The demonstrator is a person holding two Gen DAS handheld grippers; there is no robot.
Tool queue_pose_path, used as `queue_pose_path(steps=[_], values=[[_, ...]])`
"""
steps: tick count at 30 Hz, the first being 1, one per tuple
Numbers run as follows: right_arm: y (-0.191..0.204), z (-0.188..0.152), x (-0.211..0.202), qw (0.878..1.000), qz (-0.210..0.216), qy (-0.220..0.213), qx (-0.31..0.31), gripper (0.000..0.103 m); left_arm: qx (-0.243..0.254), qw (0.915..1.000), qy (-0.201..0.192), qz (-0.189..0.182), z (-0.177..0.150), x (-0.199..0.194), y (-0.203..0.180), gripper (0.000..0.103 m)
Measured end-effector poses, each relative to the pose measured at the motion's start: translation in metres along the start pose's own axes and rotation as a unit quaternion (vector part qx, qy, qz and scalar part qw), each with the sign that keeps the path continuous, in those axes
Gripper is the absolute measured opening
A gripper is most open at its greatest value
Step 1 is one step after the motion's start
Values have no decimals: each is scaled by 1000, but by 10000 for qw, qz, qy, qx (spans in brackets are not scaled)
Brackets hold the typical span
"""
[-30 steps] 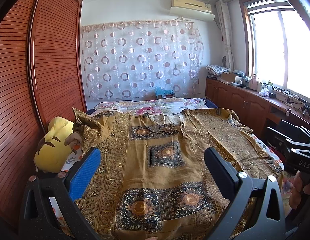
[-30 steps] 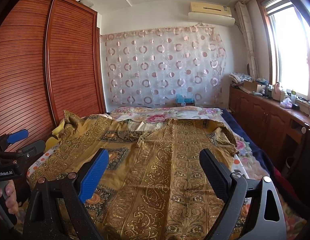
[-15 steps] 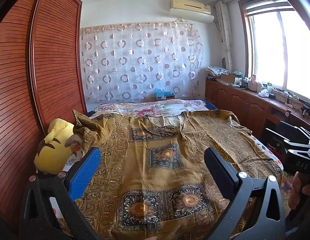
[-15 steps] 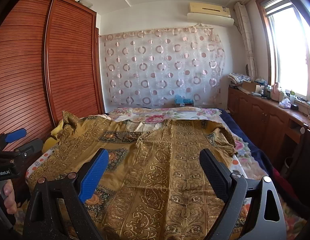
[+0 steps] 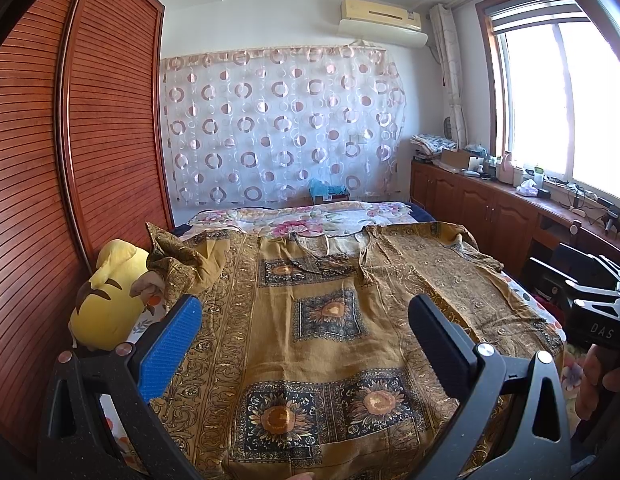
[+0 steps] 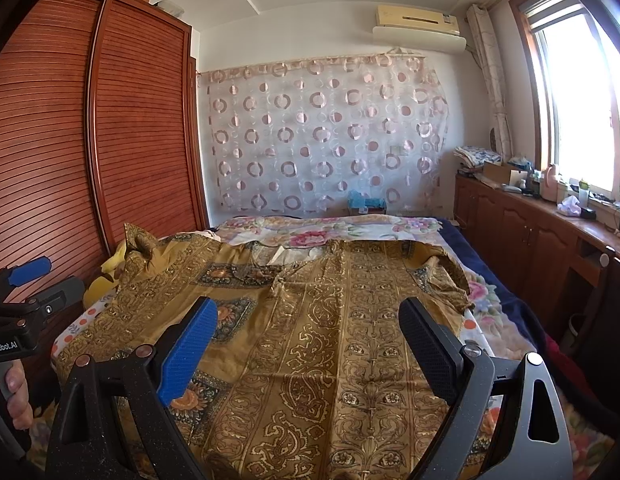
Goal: Fold small clothes
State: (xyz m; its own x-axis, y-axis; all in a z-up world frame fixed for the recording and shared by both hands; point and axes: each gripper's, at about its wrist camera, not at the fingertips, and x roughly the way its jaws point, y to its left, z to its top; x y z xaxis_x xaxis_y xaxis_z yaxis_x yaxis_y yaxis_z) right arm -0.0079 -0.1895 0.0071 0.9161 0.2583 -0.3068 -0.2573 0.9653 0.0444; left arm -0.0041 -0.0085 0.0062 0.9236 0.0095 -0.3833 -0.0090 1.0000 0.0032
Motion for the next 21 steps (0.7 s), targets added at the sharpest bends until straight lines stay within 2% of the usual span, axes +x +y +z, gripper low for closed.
queue_pose_path(steps=[21], values=[[1, 0, 0, 10000, 1, -7, 23, 93, 15, 10000, -34, 4, 3, 0, -1, 103]])
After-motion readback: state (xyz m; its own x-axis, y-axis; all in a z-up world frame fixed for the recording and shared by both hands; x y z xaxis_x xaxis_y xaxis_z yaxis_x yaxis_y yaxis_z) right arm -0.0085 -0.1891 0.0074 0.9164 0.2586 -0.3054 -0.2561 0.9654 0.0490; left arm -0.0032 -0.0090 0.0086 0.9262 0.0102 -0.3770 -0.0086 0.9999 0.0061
